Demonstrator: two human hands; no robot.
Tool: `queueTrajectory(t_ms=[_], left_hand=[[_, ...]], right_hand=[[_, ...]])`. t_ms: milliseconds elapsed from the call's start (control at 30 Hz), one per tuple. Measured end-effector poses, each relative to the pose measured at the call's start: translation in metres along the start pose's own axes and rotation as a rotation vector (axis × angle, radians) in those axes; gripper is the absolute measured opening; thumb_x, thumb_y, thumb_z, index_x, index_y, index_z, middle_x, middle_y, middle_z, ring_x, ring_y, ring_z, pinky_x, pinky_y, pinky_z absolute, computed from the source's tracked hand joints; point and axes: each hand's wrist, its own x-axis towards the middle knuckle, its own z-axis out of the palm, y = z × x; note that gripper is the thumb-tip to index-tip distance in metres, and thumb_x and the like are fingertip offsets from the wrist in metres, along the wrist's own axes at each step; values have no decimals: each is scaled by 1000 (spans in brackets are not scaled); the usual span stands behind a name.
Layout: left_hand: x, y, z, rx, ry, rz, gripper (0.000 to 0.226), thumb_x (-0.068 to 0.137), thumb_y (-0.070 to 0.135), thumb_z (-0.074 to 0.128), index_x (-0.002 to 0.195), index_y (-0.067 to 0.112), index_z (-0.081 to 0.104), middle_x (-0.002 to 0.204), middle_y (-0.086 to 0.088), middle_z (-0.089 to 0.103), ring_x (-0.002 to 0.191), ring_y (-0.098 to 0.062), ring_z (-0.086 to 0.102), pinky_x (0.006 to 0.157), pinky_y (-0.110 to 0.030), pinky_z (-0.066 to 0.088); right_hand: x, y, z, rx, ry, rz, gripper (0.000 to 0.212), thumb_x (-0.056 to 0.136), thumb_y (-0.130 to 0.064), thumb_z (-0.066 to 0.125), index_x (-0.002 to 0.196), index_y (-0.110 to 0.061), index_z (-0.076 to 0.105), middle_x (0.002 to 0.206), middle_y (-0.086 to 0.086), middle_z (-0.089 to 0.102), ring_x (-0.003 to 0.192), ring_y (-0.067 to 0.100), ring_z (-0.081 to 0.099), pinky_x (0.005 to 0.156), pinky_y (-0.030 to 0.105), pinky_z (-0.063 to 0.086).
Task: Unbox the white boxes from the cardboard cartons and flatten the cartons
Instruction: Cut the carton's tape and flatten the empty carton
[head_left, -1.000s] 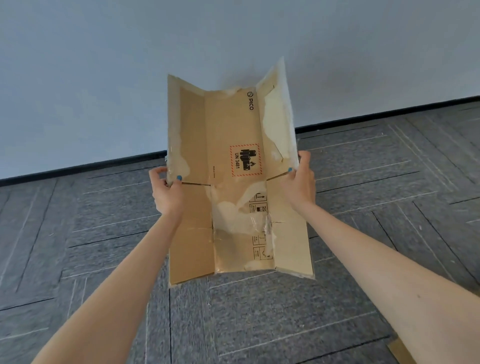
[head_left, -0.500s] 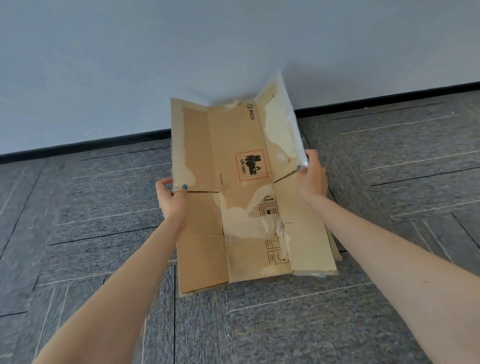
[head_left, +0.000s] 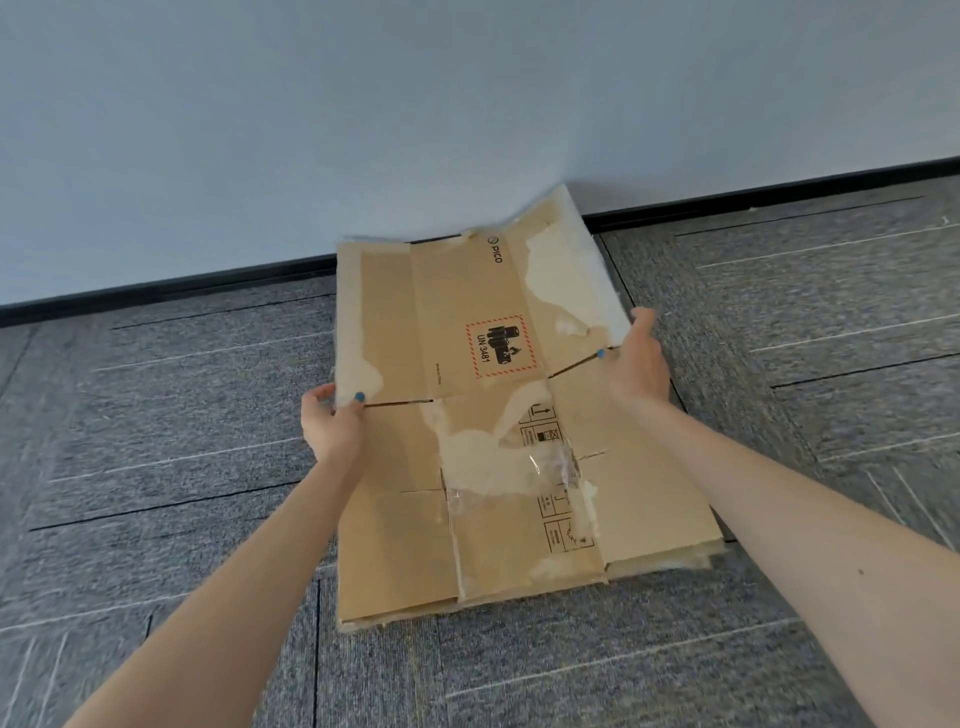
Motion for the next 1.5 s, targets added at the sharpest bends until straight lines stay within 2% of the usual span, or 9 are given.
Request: queueTrajectory(t_ms=[100, 167, 333, 500, 600, 733, 900, 1067, 1500], left_hand=[[-2, -5, 5, 130, 21, 65, 36, 95, 17, 63, 129, 15, 51, 125, -9, 59, 101, -26, 59, 85, -40, 50], [-3, -11, 5, 282, 30, 118, 36, 95, 22, 62, 129, 16, 51, 129, -11, 52, 114, -30, 52, 90, -45, 48], [-6, -18, 5, 725, 6, 233, 43, 100, 35, 53, 136, 11, 50, 136, -21, 42, 129, -36, 36, 99, -49, 34], [-5, -27, -6, 956, -117, 311, 61, 102, 48, 41, 148, 9, 32, 144, -22, 39, 134, -38, 32, 104, -53, 33], [-16, -25, -10, 964, -164, 321, 76, 102, 50, 40, 156, 7, 8, 152, -23, 29, 140, -38, 25, 109, -54, 29], [-31, -10, -23, 1041, -173, 397, 70, 100, 47, 48, 155, 13, 20, 152, -18, 29, 138, -37, 28, 109, -52, 31], [-74, 21, -40, 1144, -244, 565, 52, 103, 42, 44, 149, 18, 38, 153, -10, 37, 139, -31, 35, 109, -49, 34], [-147, 74, -57, 1188, -297, 648, 49, 104, 42, 40, 149, 20, 40, 150, -7, 44, 138, -29, 40, 111, -47, 33], [-386, 260, -169, 1242, -550, 764, 49, 104, 42, 37, 148, 21, 42, 148, -3, 49, 133, -24, 46, 108, -39, 30]], right_hand=[[7, 7, 5, 11, -5, 5, 46, 92, -4, 55, 132, -6, 33, 120, 15, 55, 103, 35, 56, 72, 40, 42], [6, 18, 11, -66, -51, -21, 48, 92, -8, 56, 134, -5, 33, 132, 15, 46, 117, 34, 48, 84, 44, 43], [-12, 39, 24, -232, -246, -61, 80, 96, -23, 54, 153, -8, 0, 160, 14, 4, 146, 30, 11, 115, 47, 23], [-41, 53, 32, -507, -142, -345, 52, 102, -20, 38, 151, -15, 23, 158, 14, 16, 145, 28, 15, 118, 44, 19], [-47, 53, 32, -562, -217, -359, 54, 102, -18, 35, 152, -13, 16, 159, 11, 14, 146, 26, 13, 119, 41, 18], [-53, 41, 16, -542, -266, -389, 50, 102, -20, 38, 149, -10, 25, 158, 14, 17, 145, 27, 21, 116, 40, 23], [-84, 8, -26, -513, -292, -499, 34, 98, -12, 40, 132, -11, 44, 136, 9, 44, 119, 24, 47, 95, 35, 40], [-131, -36, -99, -518, -322, -569, 42, 92, -4, 47, 133, -10, 43, 144, 12, 39, 119, 26, 48, 96, 38, 41], [-277, -119, -375, -503, -347, -429, 30, 98, -14, 42, 128, -13, 44, 125, 8, 49, 109, 24, 52, 84, 34, 40]])
